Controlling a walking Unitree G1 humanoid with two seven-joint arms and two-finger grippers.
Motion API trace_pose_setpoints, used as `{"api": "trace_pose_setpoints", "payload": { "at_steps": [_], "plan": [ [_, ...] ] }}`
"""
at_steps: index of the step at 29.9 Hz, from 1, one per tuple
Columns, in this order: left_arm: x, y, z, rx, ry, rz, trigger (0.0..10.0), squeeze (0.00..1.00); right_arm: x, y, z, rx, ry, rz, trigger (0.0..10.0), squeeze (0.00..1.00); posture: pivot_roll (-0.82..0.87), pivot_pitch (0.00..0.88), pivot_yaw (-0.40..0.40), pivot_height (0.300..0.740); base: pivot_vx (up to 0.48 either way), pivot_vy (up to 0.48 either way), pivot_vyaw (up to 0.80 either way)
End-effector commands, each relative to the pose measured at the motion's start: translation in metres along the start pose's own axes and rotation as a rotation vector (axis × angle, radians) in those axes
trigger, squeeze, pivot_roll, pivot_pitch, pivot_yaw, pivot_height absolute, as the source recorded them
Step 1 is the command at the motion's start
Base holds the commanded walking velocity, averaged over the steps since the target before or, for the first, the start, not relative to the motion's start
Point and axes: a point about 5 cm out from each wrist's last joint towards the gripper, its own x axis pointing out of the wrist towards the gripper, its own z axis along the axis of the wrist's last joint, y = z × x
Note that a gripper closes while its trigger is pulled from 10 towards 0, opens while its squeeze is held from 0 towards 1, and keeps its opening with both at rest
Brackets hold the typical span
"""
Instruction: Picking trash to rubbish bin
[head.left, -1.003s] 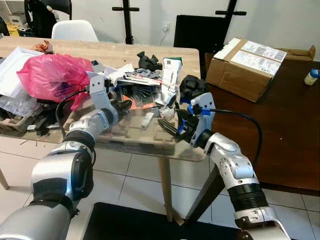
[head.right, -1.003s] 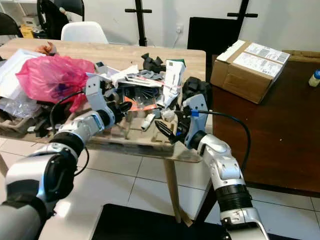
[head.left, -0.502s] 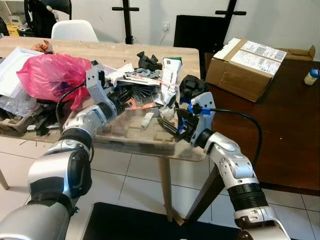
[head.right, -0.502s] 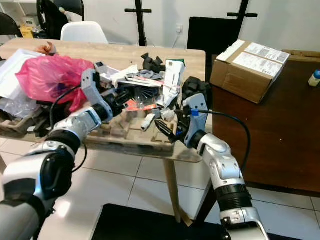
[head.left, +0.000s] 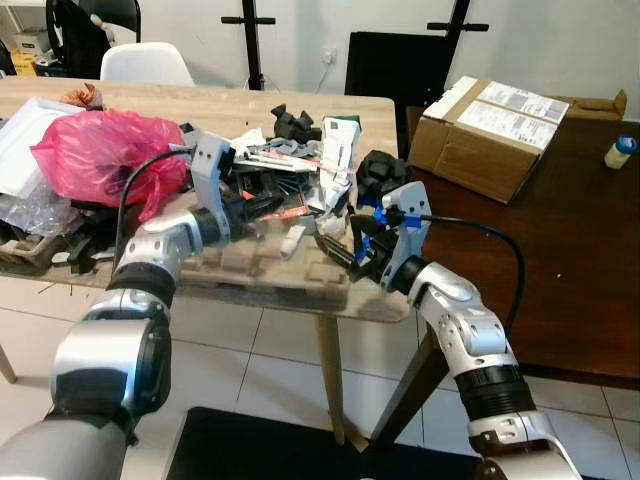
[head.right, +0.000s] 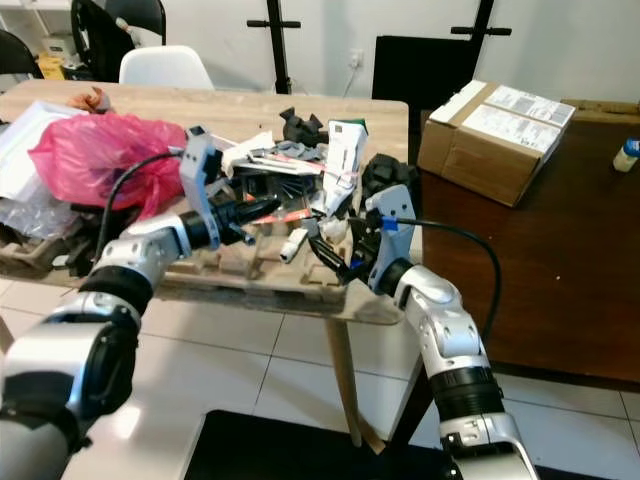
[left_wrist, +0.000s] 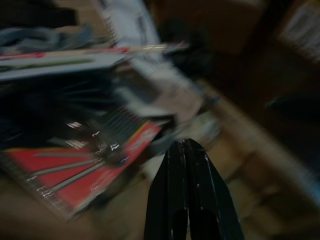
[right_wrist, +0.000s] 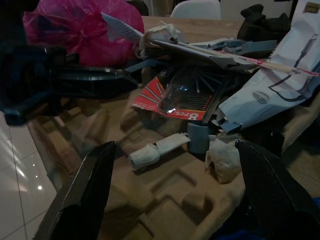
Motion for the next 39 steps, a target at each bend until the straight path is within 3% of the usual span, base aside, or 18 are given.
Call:
{"api": "trace_pose_setpoints", "payload": {
  "at_steps": [1,10,12,15,16,24,27,32,39],
  "plan": [
    [-0.006,0.005,0.002,0.085,0.013,0.039,10.0,0.00,0.001,-0.001,0.000,-0.005,-0.001,0.005,10.0,0.00,-0.10,0.086,0.057,0.740,0.000,0.000,0.00],
    [-0.019,-0.004,0.009,0.081,-0.101,-0.083,10.0,0.00,0.001,-0.005,0.003,-0.006,-0.014,0.003,10.0,0.00,-0.09,0.056,0.049,0.740,0.000,0.000,0.00],
    [-0.025,0.004,0.016,0.054,-0.186,0.028,10.0,0.00,0.001,-0.006,0.004,0.001,-0.017,0.011,10.0,0.00,-0.08,0.052,0.041,0.740,0.000,0.000,0.00],
    [-0.025,0.006,0.016,0.045,-0.199,0.065,10.0,0.00,0.001,-0.005,0.004,0.002,-0.018,0.014,10.0,0.00,-0.08,0.052,0.041,0.740,0.000,0.000,0.00],
    [-0.026,0.010,0.016,0.046,-0.204,0.131,10.0,0.00,0.001,-0.005,0.004,0.004,-0.018,0.017,10.0,0.00,-0.08,0.056,0.040,0.740,0.000,0.000,0.00],
    [-0.023,0.012,0.018,0.054,-0.212,0.220,10.0,0.00,0.000,-0.005,0.004,0.005,-0.022,0.015,10.0,0.00,-0.09,0.074,0.051,0.740,0.000,0.000,0.00],
    [-0.013,0.007,0.009,0.080,-0.138,0.270,10.0,0.00,-0.003,-0.005,-0.001,0.019,-0.021,-0.005,10.0,0.00,-0.08,0.082,0.060,0.740,0.000,0.000,0.00],
    [-0.009,0.005,0.004,0.086,-0.110,0.294,10.0,0.00,-0.003,-0.003,-0.004,0.031,-0.021,-0.008,10.0,0.00,-0.07,0.096,0.054,0.740,0.000,0.000,0.00],
    [-0.012,0.010,0.001,0.073,-0.125,0.373,10.0,0.00,-0.003,0.000,-0.007,0.046,-0.021,-0.028,10.0,0.00,-0.08,0.144,0.054,0.740,0.000,0.000,0.00]
  ]
}}
